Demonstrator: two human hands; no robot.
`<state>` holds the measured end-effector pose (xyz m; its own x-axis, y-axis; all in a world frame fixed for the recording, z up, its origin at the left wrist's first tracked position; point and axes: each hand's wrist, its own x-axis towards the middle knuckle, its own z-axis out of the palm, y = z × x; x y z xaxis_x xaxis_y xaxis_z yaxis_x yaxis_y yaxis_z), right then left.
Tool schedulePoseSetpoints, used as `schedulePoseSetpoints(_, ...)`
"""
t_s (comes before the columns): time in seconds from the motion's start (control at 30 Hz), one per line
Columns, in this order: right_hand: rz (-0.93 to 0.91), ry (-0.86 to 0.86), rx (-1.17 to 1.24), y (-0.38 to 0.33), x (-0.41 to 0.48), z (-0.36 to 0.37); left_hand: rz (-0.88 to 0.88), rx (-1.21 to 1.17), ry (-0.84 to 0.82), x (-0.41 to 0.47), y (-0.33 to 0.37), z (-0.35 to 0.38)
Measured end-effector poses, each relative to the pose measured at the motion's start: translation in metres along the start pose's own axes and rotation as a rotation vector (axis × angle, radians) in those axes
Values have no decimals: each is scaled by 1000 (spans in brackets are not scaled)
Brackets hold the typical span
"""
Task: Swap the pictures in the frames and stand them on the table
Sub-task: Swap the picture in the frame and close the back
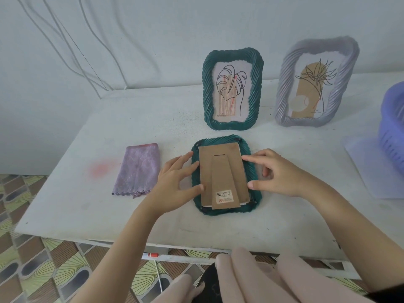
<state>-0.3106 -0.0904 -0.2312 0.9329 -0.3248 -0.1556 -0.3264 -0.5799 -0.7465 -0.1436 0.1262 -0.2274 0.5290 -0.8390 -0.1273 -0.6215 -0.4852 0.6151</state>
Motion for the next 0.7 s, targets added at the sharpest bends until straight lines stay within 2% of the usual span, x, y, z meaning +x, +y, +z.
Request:
schedulePoseSetpoints(0.37, 10, 36, -12, -4, -2, 2, 15, 138, 96, 3, 1, 10)
schedulePoseSetpoints(0.7, 59, -35, -82, -10, -2, 1, 72, 169, 101, 4, 0, 12)
